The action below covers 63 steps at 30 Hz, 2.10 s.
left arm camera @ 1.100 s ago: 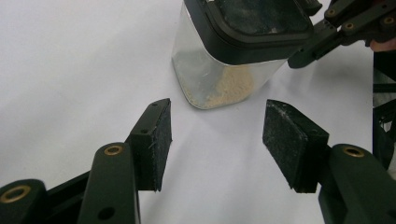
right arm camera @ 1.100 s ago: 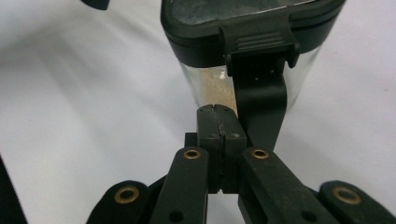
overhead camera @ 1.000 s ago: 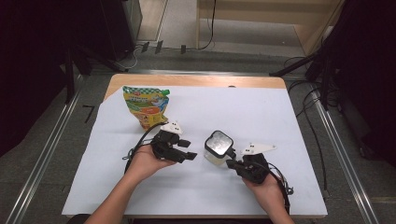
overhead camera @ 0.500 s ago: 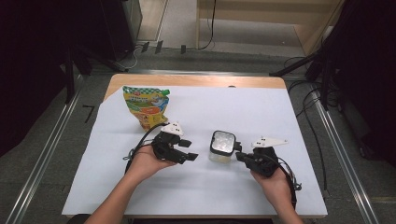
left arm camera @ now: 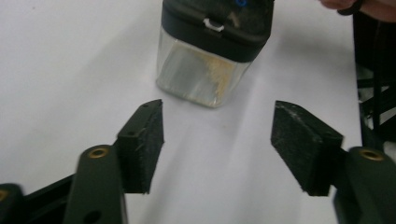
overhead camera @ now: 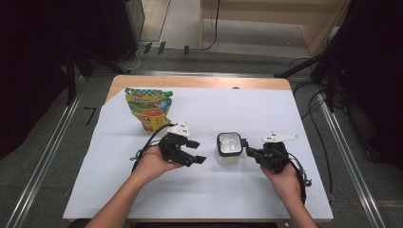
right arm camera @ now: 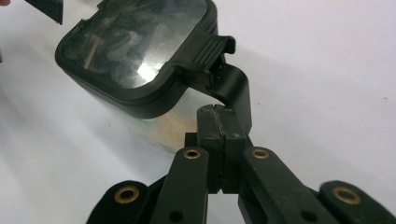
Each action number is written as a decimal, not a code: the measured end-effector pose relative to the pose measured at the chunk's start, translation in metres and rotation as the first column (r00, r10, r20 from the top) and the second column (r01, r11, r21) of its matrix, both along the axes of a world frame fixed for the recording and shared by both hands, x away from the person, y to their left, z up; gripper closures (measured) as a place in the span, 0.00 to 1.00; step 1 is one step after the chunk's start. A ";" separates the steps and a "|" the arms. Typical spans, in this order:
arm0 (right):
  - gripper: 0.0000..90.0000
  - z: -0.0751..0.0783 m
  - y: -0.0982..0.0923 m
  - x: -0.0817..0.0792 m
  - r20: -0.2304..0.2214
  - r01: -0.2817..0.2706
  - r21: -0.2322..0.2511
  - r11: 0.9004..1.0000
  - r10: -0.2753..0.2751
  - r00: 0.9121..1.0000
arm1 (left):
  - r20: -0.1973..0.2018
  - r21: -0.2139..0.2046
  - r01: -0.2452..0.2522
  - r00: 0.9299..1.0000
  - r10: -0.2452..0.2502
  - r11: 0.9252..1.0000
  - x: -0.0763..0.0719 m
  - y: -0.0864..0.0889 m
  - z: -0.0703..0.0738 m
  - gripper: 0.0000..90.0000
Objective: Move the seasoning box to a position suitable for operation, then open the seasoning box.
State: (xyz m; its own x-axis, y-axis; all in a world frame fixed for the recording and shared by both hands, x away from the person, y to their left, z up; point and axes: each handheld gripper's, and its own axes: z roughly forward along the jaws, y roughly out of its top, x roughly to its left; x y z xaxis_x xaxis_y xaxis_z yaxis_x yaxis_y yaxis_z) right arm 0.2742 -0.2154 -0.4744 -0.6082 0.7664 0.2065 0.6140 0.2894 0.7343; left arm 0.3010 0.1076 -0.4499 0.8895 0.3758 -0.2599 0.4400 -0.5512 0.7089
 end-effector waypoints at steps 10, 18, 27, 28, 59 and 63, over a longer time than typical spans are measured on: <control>1.00 0.014 -0.014 0.014 -0.011 0.012 0.026 1.000 -0.012 1.000 | 0.039 0.044 0.107 0.993 -0.109 0.993 0.016 -0.028 0.011 0.18; 1.00 0.009 -0.012 0.020 -0.022 0.005 0.019 1.000 -0.004 1.000 | 0.041 0.028 0.133 0.990 -0.134 0.991 0.032 -0.048 0.008 0.16; 1.00 0.003 -0.011 0.025 -0.035 0.004 0.012 1.000 -0.004 0.999 | 0.059 0.087 0.139 0.988 -0.144 0.987 0.036 -0.056 -0.004 0.16; 1.00 0.003 -0.010 0.025 -0.040 0.006 0.011 1.000 -0.005 0.999 | 0.067 0.096 0.139 0.987 -0.146 0.986 0.036 -0.057 -0.005 0.16; 1.00 -0.001 -0.008 0.029 -0.053 0.023 0.008 1.000 -0.022 0.998 | 0.133 0.165 0.147 0.977 -0.169 0.975 0.032 -0.078 -0.003 0.19; 1.00 -0.001 -0.007 0.028 -0.054 0.022 0.005 1.000 -0.022 0.998 | 0.137 0.139 0.147 0.977 -0.166 0.979 0.033 -0.077 0.000 0.19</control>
State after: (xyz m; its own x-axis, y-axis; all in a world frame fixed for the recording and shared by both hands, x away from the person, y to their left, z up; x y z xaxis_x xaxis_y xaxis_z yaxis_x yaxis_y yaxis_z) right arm 0.3027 -0.2226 -0.4758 -0.5791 0.7782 0.2431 0.6590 0.2713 0.7015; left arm 0.3338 0.0301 -0.4496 0.9646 0.2507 -0.0814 0.2378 -0.6946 0.6790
